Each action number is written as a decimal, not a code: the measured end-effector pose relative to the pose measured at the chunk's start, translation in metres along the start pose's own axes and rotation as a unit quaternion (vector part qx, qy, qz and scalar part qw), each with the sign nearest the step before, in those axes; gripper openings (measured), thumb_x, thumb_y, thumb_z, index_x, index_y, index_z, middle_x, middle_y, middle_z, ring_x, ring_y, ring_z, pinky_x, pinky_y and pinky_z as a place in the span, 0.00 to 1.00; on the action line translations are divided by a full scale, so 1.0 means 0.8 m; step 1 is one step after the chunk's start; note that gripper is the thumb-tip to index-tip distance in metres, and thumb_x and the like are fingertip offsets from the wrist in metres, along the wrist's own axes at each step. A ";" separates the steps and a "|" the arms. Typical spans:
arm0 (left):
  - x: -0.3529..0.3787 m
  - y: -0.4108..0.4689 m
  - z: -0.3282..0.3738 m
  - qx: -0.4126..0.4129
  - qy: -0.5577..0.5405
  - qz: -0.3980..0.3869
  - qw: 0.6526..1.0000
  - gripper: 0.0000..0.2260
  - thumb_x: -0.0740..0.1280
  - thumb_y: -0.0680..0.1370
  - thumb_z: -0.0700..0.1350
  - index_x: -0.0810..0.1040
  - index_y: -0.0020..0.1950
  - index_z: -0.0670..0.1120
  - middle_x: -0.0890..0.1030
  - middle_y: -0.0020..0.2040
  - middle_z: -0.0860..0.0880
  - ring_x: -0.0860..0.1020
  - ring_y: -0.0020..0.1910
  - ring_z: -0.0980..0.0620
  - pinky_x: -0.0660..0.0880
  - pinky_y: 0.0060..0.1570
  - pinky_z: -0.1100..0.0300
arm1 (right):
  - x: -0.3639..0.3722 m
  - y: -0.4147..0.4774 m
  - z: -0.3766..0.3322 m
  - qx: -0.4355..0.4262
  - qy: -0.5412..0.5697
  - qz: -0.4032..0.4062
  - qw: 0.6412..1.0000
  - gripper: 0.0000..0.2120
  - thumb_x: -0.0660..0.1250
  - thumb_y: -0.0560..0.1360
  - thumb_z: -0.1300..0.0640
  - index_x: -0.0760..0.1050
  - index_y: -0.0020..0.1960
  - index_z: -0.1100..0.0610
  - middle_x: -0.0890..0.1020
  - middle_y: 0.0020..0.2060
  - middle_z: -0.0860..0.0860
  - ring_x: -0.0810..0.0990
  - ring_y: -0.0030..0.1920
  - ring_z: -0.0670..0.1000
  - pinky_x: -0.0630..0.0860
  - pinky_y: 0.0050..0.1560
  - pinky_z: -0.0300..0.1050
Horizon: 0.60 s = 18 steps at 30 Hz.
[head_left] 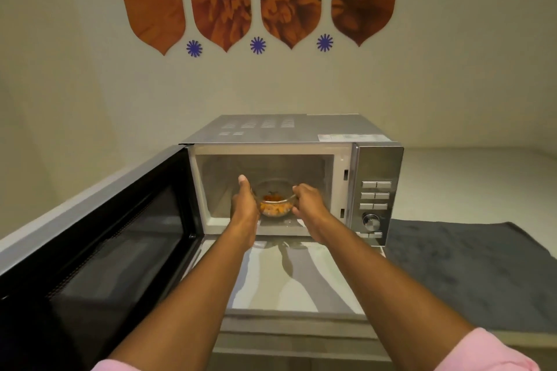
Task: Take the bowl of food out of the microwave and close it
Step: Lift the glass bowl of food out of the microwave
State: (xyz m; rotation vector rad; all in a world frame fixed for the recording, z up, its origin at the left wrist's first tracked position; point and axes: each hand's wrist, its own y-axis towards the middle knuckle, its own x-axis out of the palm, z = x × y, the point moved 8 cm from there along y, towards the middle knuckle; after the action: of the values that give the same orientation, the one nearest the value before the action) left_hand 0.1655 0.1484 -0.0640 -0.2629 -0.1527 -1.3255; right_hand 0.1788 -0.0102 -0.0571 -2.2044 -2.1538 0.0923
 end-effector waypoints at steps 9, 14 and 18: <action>0.009 -0.112 -0.013 -0.029 0.030 -0.045 0.998 0.37 0.48 0.83 0.69 0.65 0.82 0.46 0.74 0.78 0.40 0.74 0.76 0.40 0.66 0.79 0.41 | -0.043 -0.117 0.012 -0.014 0.010 0.026 1.000 0.15 0.56 0.82 0.59 0.70 0.37 0.51 0.74 0.25 0.40 0.70 0.38 0.48 0.74 0.52 0.48; 0.035 -0.164 -0.020 -0.030 0.034 -0.067 0.997 0.36 0.49 0.83 0.68 0.61 0.84 0.46 0.67 0.82 0.41 0.69 0.79 0.39 0.64 0.80 0.43 | -0.082 -0.163 0.018 -0.017 0.017 0.048 0.999 0.13 0.55 0.83 0.56 0.78 0.46 0.53 0.79 0.36 0.47 0.76 0.43 0.50 0.78 0.55 0.49; 0.069 -0.193 -0.034 -0.029 0.055 -0.092 0.994 0.36 0.48 0.84 0.68 0.60 0.84 0.46 0.63 0.84 0.42 0.65 0.82 0.39 0.61 0.80 0.43 | -0.128 -0.192 0.021 -0.023 0.010 0.087 0.996 0.14 0.56 0.83 0.58 0.78 0.46 0.54 0.78 0.40 0.52 0.75 0.47 0.53 0.77 0.57 0.52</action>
State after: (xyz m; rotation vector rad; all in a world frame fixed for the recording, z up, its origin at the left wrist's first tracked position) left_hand 0.0275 0.0551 -0.0600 -0.2283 -0.0461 -1.5264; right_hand 0.0223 -0.1093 -0.0606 -2.4044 -1.9686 0.0288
